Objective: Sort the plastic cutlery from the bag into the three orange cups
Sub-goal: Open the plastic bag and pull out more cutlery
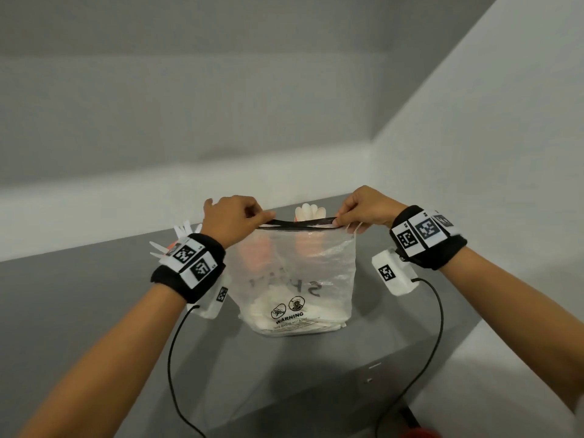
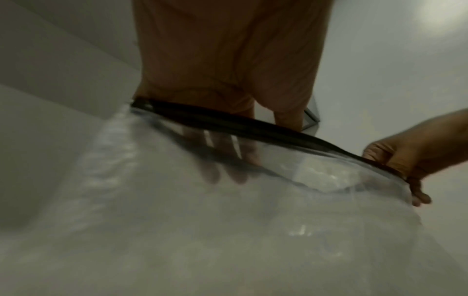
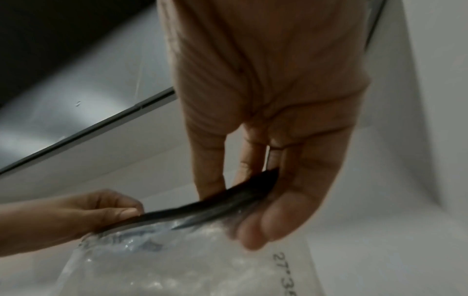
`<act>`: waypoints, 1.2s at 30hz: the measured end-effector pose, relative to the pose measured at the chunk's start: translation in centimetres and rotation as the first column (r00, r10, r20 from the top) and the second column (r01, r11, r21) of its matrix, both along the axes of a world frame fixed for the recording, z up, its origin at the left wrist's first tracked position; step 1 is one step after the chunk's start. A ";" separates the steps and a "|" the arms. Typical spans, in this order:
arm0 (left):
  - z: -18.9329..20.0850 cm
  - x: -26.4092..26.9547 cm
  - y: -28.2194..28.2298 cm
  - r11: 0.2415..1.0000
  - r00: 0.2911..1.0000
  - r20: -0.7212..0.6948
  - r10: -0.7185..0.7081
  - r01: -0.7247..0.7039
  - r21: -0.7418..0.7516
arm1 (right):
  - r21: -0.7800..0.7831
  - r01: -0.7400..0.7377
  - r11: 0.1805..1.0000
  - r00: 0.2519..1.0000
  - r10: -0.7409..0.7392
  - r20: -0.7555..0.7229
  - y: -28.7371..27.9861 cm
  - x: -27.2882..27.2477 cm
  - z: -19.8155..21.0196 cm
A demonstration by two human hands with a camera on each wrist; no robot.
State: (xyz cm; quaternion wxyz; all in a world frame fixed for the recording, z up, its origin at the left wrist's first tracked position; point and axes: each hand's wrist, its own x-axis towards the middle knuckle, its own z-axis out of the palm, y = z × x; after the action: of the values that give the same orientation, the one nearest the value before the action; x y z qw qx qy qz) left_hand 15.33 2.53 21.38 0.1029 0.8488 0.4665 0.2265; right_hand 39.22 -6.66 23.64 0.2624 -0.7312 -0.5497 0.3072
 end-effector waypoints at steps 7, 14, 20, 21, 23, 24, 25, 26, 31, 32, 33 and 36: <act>-0.5 2.4 -1.3 0.999 0.875 -0.484 0.015 -0.035 -0.033 | 0.268 0.148 0.952 0.971 -0.191 0.141 -0.6 0.1 -1.2; -2.8 0.7 -0.8 0.984 0.864 -0.493 0.102 -0.159 -0.075 | 0.015 0.371 0.928 0.612 -0.233 -0.756 -1.7 -1.3 -1.7; -5.4 0.2 -0.3 0.688 0.925 0.171 0.339 -0.119 -0.716 | -0.222 0.317 0.922 0.187 -0.291 -0.938 -1.9 -2.6 -3.9; -5.7 0.0 -0.3 0.610 0.869 0.268 0.416 -0.048 -0.791 | -0.218 0.283 0.934 0.232 -0.287 -0.930 -2.0 -2.9 -4.5; -6.1 -0.2 -0.2 0.460 0.725 0.403 0.558 0.135 -0.878 | -0.177 0.163 0.971 0.329 -0.223 -0.918 -2.4 -3.2 -5.6; -6.2 -0.4 -0.1 0.385 0.625 0.453 0.635 0.253 -0.888 | -0.153 0.101 0.983 0.403 -0.180 -0.897 -2.8 -3.2 -6.2; -6.4 -0.7 0.1 0.339 0.516 0.476 0.712 0.341 -0.877 | -0.132 0.026 0.991 0.529 -0.125 -0.840 -3.2 -3.3 -6.6; -6.4 -0.9 0.0 0.301 0.438 0.470 0.766 0.401 -0.865 | -0.140 -0.062 0.988 0.686 -0.059 -0.725 -3.6 -3.4 -7.0; -5.4 0.2 -2.8 0.352 0.384 0.535 0.752 0.453 -0.819 | -0.377 -0.259 0.889 0.921 0.110 -0.374 -4.9 -3.8 -8.7; -5.6 -0.1 -2.9 0.364 0.388 0.547 0.742 0.451 -0.815 | -0.404 -0.240 0.883 0.903 0.051 -0.426 -5.0 -3.7 -8.7; -6.2 -0.6 -2.6 0.349 0.399 0.544 0.738 0.465 -0.814 | -0.414 -0.218 0.884 0.863 -0.023 -0.504 -5.1 -3.5 -8.8; -7.5 -2.0 -1.7 0.300 0.578 0.494 0.650 0.401 -0.865 | -0.357 -0.056 0.933 0.574 -0.262 -0.776 -4.8 -2.5 -8.8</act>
State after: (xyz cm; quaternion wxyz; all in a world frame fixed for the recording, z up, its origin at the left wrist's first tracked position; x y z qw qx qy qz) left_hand 13.36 0.83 13.88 0.7536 0.3626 0.4769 0.2705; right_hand 36.68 -11.48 14.88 0.3708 -0.5737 -0.2615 0.6819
